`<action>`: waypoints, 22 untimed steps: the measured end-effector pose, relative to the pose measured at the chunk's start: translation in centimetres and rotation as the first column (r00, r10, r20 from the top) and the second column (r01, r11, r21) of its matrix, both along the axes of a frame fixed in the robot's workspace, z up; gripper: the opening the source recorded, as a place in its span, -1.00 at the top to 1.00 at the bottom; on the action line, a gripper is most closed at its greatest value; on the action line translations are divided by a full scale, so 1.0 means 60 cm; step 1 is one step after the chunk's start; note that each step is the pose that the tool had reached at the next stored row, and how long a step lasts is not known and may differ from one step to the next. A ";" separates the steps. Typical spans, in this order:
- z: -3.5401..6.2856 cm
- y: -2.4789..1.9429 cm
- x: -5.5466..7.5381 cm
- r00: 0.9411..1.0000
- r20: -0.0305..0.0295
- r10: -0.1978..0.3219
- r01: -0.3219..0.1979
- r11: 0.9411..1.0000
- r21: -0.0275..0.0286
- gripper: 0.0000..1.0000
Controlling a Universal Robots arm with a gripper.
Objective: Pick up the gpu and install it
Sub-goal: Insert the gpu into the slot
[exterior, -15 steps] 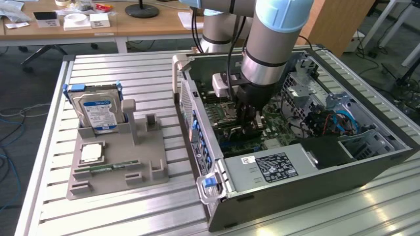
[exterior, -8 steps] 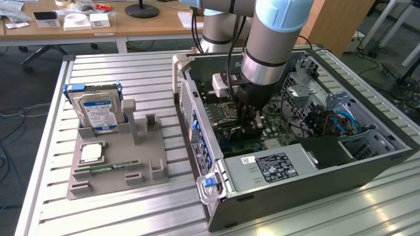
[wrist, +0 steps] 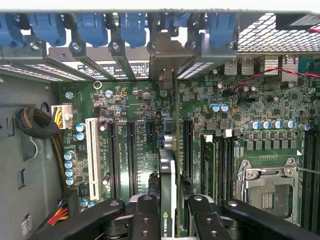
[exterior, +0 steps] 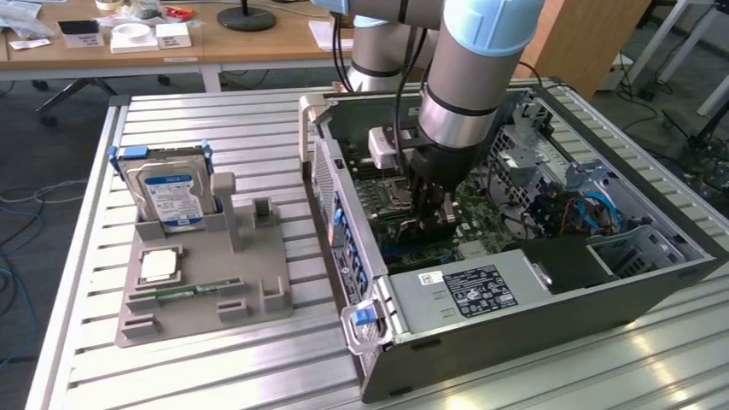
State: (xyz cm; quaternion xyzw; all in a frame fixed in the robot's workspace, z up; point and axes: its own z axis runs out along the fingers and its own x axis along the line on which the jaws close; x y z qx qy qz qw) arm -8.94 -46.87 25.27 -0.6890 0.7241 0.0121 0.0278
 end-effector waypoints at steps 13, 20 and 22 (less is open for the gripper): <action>-0.002 0.0009 -0.001 1.000 0.000 0.000 0.000 1.000 0.000 0.47; -0.007 0.0014 -0.003 1.000 0.001 0.000 0.000 1.000 0.001 0.47; -0.007 0.0012 -0.003 1.000 0.001 0.000 0.000 1.000 0.000 0.47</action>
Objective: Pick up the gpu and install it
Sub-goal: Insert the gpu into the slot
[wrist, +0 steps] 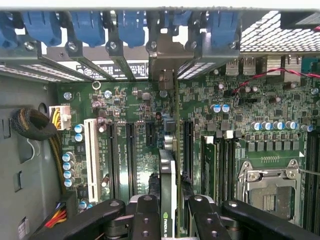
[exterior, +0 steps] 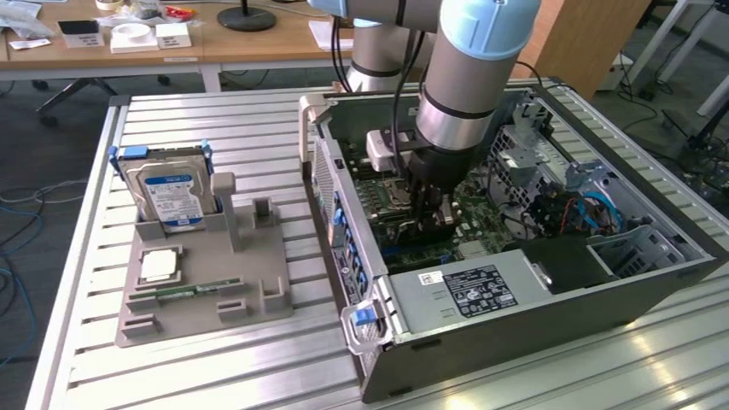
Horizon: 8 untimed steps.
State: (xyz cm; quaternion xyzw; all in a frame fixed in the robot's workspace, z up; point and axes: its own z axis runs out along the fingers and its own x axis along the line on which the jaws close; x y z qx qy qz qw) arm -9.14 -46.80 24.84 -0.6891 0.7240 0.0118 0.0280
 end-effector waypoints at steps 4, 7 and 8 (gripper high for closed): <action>-0.001 0.0000 -0.001 1.000 0.000 0.000 0.000 1.000 0.000 0.47; -0.001 0.0001 -0.001 1.000 0.000 0.000 0.000 1.000 0.000 0.47; -0.001 0.0001 -0.001 1.000 0.000 0.000 0.000 1.000 0.000 0.47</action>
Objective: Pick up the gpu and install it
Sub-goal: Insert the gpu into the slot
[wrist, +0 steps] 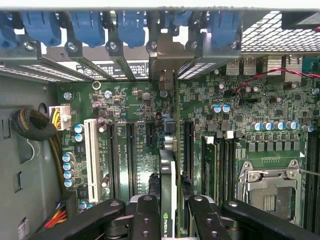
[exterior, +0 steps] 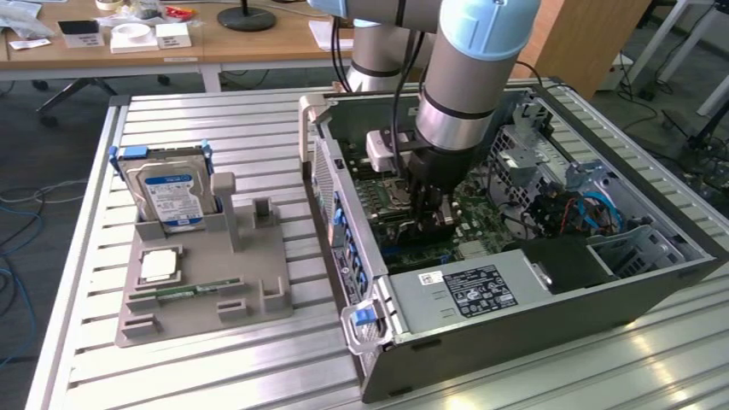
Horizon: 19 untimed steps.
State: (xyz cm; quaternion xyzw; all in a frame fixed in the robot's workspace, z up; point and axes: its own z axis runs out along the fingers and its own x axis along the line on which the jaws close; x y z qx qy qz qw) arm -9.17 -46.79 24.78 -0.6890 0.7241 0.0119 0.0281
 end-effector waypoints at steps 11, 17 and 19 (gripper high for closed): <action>-0.001 0.0000 0.000 1.000 0.000 0.000 0.000 1.000 0.000 0.47; -0.002 0.0000 0.000 1.000 0.000 0.000 0.000 1.000 0.000 0.22; -0.002 0.0000 0.000 1.000 0.000 0.000 0.000 1.000 0.000 0.10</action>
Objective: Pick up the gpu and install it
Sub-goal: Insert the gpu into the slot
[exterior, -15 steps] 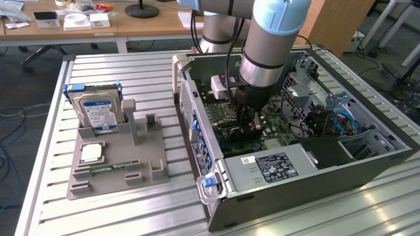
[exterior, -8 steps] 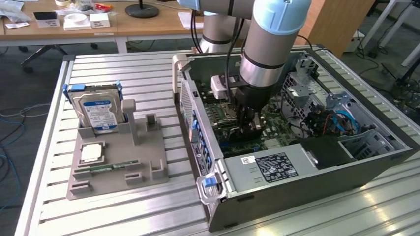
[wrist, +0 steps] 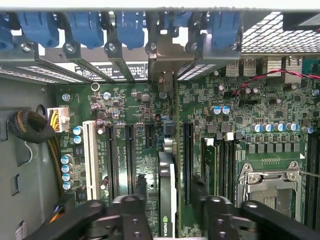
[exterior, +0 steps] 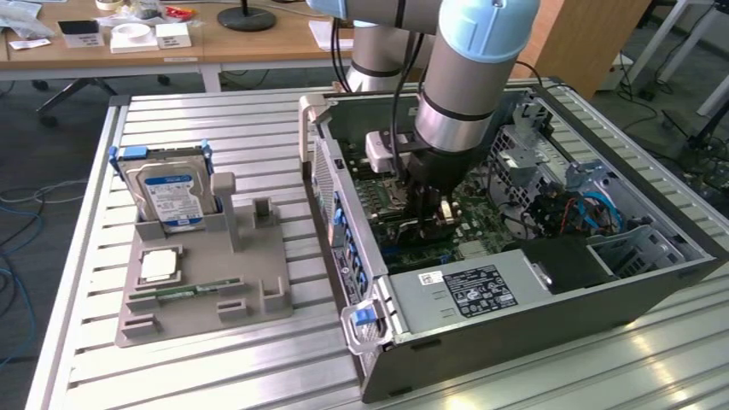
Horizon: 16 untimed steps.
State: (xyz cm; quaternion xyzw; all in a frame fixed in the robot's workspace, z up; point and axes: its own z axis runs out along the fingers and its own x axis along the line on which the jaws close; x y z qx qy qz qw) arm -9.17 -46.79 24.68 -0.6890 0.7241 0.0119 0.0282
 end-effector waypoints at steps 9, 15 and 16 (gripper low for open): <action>0.018 -0.0001 0.000 1.000 0.000 0.000 0.000 1.000 0.000 -0.03; 0.047 0.0000 0.000 1.000 0.000 0.000 0.000 1.000 0.000 -0.03; 0.052 0.0000 0.000 1.000 0.000 0.000 0.000 1.000 0.000 -0.03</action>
